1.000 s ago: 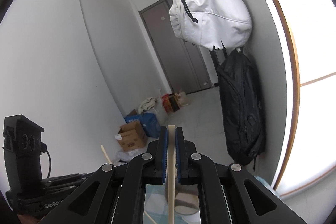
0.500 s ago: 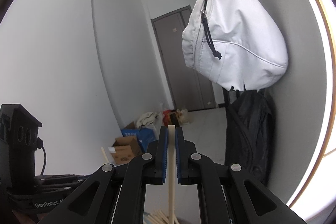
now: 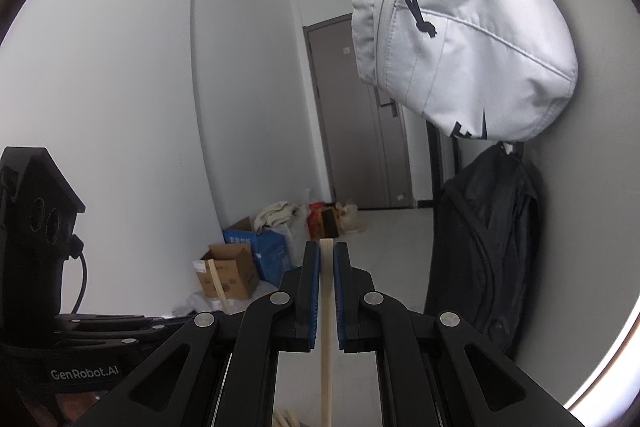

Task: Organize utensils
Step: 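Open both tools to drop the chopsticks into the utensil holder, then pull both open tools back from the utensil holder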

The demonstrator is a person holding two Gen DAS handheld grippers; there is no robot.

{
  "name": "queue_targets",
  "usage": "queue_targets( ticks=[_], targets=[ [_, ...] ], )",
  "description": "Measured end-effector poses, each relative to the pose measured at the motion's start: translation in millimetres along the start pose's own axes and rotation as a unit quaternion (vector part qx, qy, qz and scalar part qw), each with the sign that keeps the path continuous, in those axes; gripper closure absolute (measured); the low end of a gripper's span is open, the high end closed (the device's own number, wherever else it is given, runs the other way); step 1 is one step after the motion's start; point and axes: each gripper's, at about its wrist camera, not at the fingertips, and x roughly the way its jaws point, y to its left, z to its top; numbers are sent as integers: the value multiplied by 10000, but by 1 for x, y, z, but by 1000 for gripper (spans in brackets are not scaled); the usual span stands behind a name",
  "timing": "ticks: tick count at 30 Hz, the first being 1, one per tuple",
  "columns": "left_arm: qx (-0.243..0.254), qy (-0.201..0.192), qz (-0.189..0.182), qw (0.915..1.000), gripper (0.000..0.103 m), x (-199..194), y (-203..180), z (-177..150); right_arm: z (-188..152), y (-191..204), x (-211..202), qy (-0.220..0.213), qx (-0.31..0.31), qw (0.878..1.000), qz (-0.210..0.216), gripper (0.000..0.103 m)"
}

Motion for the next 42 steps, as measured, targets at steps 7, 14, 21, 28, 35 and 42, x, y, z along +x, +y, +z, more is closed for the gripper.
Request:
queue_targets(
  ticks=[7,14,21,28,35,42],
  targets=[
    [14,-27,-85,10000,101,7,2,-13,-18,-5,1,156,38,9998,110,97],
    [105,348,-183,9992,101,14,4,-22,-27,-3,4,389,2,9986,363,96],
    [-281,877,-367,9951,101,22,16,-24,-33,-9,5,859,394,9932,681,94],
    [-345,1065,-315,9932,95,10,18,-24,-44,-1,-10,1186,413,9884,855,94],
    [-434,882,-67,9951,75,-10,20,-23,-56,4,-37,1302,528,9875,710,93],
    [-303,722,263,9966,68,-31,11,-23,-59,10,-63,1262,743,9875,580,60]
  ],
)
